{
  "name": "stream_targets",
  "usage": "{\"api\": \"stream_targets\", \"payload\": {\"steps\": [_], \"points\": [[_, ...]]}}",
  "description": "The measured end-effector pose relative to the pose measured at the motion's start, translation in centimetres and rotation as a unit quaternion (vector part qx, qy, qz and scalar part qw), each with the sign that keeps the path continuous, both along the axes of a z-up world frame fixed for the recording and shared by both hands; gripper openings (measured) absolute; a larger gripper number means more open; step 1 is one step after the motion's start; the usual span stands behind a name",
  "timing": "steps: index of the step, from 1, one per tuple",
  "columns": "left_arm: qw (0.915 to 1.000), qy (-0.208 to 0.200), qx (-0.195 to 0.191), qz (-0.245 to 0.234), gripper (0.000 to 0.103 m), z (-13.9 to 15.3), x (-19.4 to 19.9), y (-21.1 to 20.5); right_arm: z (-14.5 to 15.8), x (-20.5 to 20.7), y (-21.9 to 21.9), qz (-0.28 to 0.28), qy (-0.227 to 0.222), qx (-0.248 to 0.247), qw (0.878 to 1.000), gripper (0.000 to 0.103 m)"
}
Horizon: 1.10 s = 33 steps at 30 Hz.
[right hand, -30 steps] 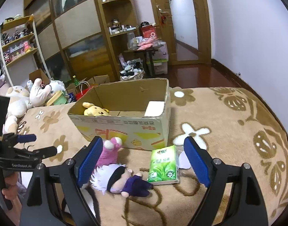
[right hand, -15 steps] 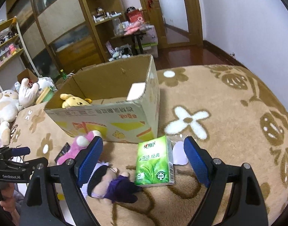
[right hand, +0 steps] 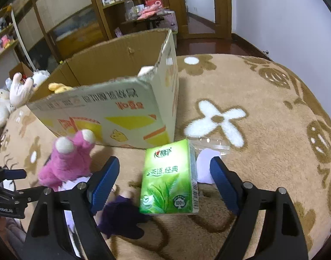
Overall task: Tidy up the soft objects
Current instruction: 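Grasp the penguin plush with the left tool while the right tool grasps the green tissue pack, then carry the penguin plush with the left tool while the right tool carries the tissue pack over the box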
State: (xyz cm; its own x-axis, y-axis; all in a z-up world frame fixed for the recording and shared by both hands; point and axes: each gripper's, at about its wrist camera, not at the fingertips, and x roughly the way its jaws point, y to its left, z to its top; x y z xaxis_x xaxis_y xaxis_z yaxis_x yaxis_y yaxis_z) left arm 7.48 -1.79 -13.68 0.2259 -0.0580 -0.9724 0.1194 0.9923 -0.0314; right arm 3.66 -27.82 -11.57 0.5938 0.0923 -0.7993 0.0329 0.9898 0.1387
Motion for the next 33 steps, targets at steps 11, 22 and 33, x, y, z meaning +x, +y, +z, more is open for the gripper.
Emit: {"api": "stream_targets", "payload": {"steps": [11, 22, 33], "points": [[0.9989, 0.047, 0.002, -0.009, 0.093, -2.4, 0.4, -0.1, -1.4, 0.3, 0.2, 0.005, 0.033, -0.038, 0.999, 0.066], [0.9977, 0.06, 0.001, -0.031, 0.048, -3.9, -0.7, -1.5, -1.5, -0.1, 1.3, 0.023, 0.046, -0.068, 0.996, 0.059], [0.9984, 0.043, -0.01, -0.034, 0.025, -2.3, -2.2, -1.4, -0.4, -1.0, -0.2, 0.006, 0.038, -0.024, 0.999, 0.056]]}}
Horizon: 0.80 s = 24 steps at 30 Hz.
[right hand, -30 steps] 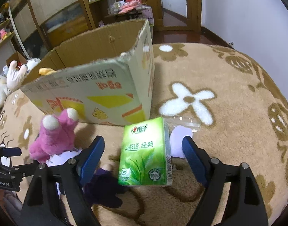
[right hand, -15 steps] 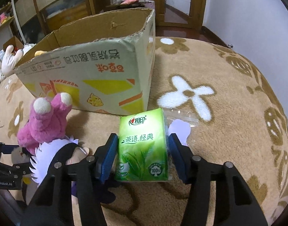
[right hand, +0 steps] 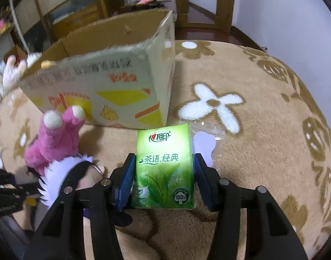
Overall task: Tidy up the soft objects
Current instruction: 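Carry the penguin plush with the left tool while the right tool carries the tissue pack over the box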
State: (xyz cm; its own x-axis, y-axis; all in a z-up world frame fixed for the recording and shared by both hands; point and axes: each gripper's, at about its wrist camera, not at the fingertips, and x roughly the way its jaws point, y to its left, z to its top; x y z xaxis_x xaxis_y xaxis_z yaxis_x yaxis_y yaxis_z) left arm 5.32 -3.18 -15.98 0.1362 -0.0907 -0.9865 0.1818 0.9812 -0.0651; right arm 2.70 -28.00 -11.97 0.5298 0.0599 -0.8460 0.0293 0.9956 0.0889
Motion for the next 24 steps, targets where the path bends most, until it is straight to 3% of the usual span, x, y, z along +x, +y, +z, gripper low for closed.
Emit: {"api": "stream_targets", "payload": {"steps": [6, 14, 24], "points": [[0.9995, -0.028, 0.01, -0.006, 0.024, 1.9, -1.3, -0.1, 3.0, -1.5, -1.1, -0.01, -0.044, 0.041, 0.998, 0.056], [0.9966, -0.079, -0.019, 0.012, 0.024, 5.9, -2.5, 0.7, 5.9, -2.7, -2.0, -0.022, -0.085, 0.069, 0.994, 0.056], [0.9819, -0.183, -0.046, 0.01, 0.024, 9.8, -1.9, 1.7, 8.5, -3.5, -2.5, -0.018, -0.137, 0.088, 0.986, 0.056]]}}
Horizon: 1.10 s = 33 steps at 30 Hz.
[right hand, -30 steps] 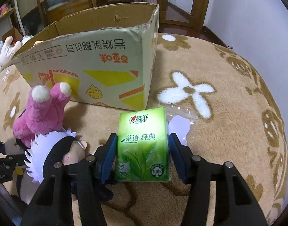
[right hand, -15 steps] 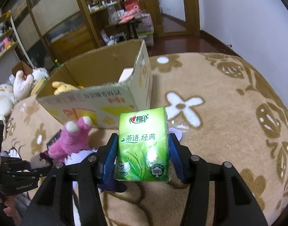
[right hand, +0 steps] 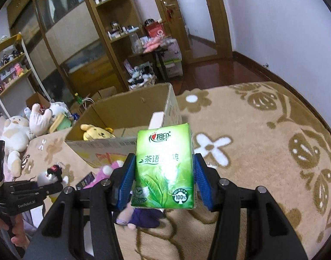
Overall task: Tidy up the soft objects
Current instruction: 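Carry the penguin plush with the left tool while the right tool carries the tissue pack over the box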
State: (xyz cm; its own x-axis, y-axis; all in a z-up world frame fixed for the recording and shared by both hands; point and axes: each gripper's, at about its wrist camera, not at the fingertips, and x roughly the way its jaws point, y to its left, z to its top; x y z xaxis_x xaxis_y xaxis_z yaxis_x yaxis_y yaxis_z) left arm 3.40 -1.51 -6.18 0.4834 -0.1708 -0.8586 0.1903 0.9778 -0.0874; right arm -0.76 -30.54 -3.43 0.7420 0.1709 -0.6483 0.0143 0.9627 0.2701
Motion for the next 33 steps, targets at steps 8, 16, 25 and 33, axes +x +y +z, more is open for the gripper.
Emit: {"api": "stream_targets", "payload": {"steps": [8, 16, 25, 33], "points": [[0.9969, -0.077, -0.007, -0.009, 0.024, 2.4, -0.1, -0.2, 1.5, -0.6, 0.0, 0.005, -0.03, 0.005, 1.0, 0.056], [0.9868, -0.161, -0.013, -0.003, 0.024, 5.0, 0.3, 0.0, 3.3, -0.5, 0.5, 0.02, -0.075, 0.009, 0.997, 0.056], [0.9767, -0.214, -0.01, -0.016, 0.024, 6.6, 2.4, -0.7, 4.2, 1.0, 1.9, 0.046, -0.104, -0.005, 0.994, 0.056], [0.9762, -0.214, 0.005, -0.037, 0.024, 6.5, 5.2, -2.0, 4.3, 3.3, 2.7, 0.06, -0.129, -0.012, 0.99, 0.056]]}}
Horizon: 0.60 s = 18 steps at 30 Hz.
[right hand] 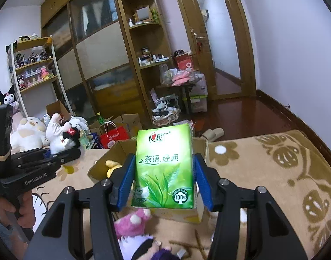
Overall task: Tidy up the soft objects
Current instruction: 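Carry the penguin plush with the left tool while the right tool carries the tissue pack over the box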
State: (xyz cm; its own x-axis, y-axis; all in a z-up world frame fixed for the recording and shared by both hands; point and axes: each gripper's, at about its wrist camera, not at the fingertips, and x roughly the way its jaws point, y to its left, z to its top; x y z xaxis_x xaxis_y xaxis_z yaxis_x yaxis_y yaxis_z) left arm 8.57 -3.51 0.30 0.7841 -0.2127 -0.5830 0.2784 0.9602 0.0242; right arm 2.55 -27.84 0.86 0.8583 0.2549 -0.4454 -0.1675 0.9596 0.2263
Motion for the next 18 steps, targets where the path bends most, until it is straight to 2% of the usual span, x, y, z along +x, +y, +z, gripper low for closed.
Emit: {"api": "stream_targets", "payload": {"steps": [9, 18], "points": [[0.9992, 0.036, 0.009, -0.011, 0.025, -2.3, 3.3, -1.7, -2.2, 3.8, 0.0, -0.004, 0.021, 0.01, 1.0, 0.057], [0.9968, 0.079, 0.006, -0.003, 0.027, -5.3, 6.0, -2.0, -4.5, 5.3, 0.3, 0.001, 0.04, 0.011, 0.999, 0.058]]}}
